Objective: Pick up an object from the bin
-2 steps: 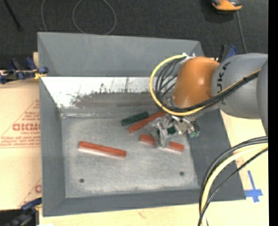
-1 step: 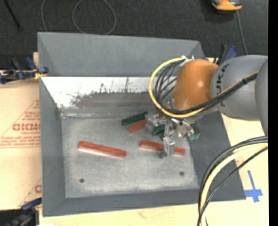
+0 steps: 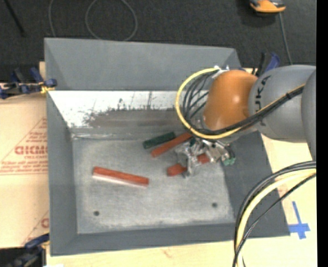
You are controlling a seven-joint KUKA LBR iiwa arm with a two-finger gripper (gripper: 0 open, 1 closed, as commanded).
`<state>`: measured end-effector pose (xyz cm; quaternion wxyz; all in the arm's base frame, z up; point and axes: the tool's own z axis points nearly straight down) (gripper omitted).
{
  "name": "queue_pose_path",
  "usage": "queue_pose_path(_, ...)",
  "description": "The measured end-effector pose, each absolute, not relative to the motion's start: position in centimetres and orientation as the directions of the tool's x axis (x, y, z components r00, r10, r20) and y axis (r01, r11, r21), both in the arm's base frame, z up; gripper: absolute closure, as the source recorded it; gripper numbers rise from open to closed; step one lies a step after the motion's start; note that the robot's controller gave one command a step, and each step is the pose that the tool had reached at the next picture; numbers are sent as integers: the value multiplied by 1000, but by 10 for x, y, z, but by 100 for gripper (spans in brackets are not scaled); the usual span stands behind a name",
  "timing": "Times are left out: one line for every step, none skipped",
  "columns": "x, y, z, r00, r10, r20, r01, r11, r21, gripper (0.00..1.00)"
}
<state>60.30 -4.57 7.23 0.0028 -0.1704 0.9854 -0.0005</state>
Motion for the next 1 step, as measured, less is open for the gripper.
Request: queue_pose_path(639, 2, 224, -948, -317, -15, -317, 948, -4, 100)
